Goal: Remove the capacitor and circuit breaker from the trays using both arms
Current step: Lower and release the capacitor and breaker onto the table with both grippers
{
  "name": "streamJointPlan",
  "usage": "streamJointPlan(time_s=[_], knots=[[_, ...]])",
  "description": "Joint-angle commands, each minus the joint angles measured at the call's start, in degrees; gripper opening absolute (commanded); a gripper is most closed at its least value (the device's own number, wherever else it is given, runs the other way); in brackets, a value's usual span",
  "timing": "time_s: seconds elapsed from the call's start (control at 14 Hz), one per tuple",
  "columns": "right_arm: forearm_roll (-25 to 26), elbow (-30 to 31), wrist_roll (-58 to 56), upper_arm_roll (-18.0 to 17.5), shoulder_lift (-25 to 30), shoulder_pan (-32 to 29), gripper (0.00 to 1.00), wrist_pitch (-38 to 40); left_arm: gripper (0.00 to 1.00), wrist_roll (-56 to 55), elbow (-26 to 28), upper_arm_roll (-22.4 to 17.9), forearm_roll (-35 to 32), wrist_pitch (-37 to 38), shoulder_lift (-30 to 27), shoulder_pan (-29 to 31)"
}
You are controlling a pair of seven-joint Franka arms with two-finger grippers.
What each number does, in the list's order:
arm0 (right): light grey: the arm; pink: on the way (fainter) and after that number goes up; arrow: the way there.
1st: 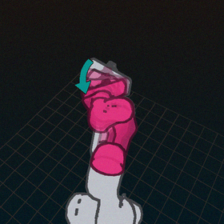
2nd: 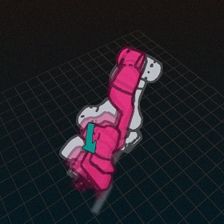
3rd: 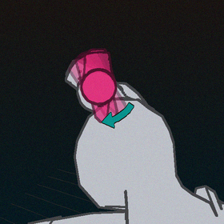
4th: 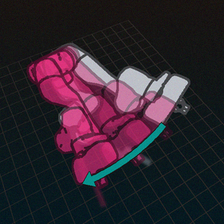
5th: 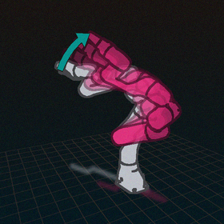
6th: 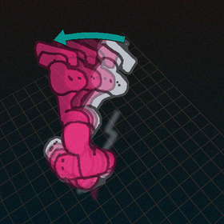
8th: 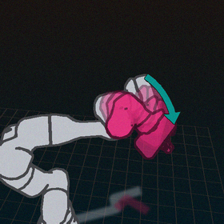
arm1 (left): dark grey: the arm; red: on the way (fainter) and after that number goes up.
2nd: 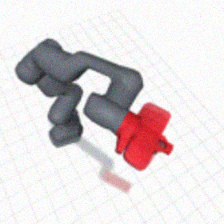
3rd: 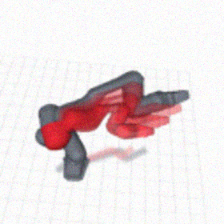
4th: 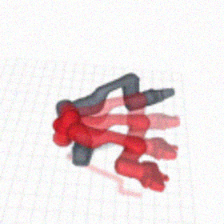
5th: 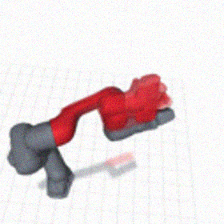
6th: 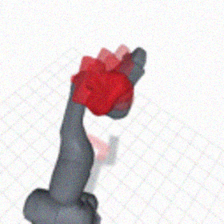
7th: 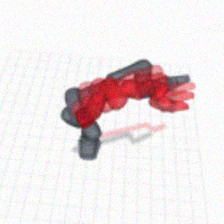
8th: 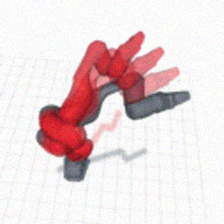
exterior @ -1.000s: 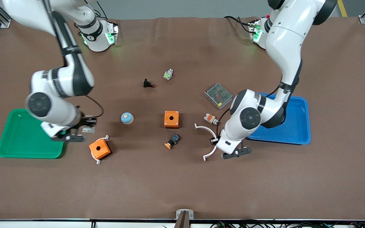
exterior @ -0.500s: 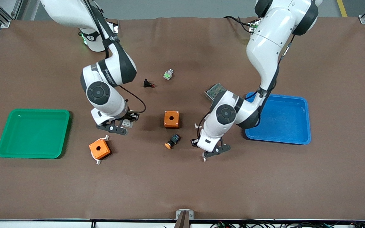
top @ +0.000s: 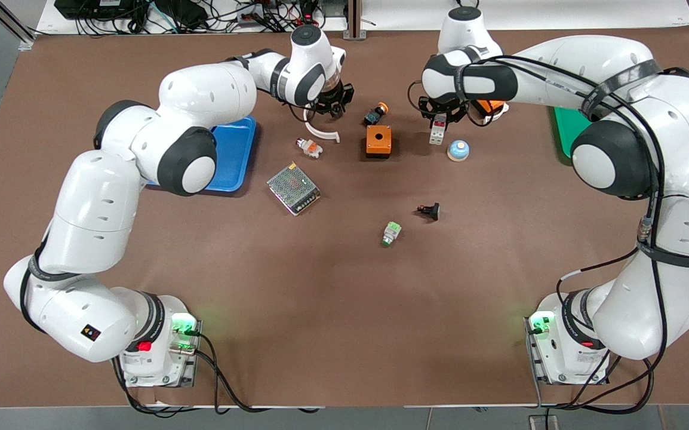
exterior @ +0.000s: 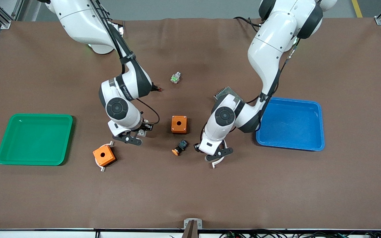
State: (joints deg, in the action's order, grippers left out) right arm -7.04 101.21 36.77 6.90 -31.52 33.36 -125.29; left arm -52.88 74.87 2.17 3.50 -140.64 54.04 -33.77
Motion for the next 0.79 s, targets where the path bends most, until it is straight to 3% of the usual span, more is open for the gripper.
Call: streamJointPlan(time_s=[0.0, 0.07, 0.5, 0.57, 0.64, 0.71], knots=[[-1.22, -1.36, 0.58, 0.66, -1.43, 1.44, 0.03, -0.92, 0.66, 0.14, -1.66, -1.02, -0.15, -0.43, 0.19, -0.68], [-1.22, -1.45, 0.67, 0.66, -1.96, 1.8, 0.03, -1.18, 0.73, 0.06, -1.66, -1.11, -1.46, -0.43, 0.01, -0.68], [-1.22, -1.54, 0.32, 0.57, -3.46, 2.24, 0.11, -3.21, 0.87, 0.49, -1.4, -1.02, -6.12, 3.94, -6.22, 1.42], [-1.22, -1.63, 0.23, 0.57, -3.54, 2.15, 0.22, -3.21, 0.92, 0.93, -1.22, -1.02, -7.0, 6.84, -7.8, 2.13], [-1.22, -1.71, 0.14, 0.39, -3.72, 2.15, 0.59, -3.21, 1.0, 2.24, -0.96, -0.94, -7.45, 9.48, -9.55, 3.35], [-1.22, -2.15, 0.49, 0.39, -3.63, 2.24, 1.0, -2.77, 1.0, 3.99, -0.52, -0.85, -7.45, 11.68, -11.31, 4.41]])
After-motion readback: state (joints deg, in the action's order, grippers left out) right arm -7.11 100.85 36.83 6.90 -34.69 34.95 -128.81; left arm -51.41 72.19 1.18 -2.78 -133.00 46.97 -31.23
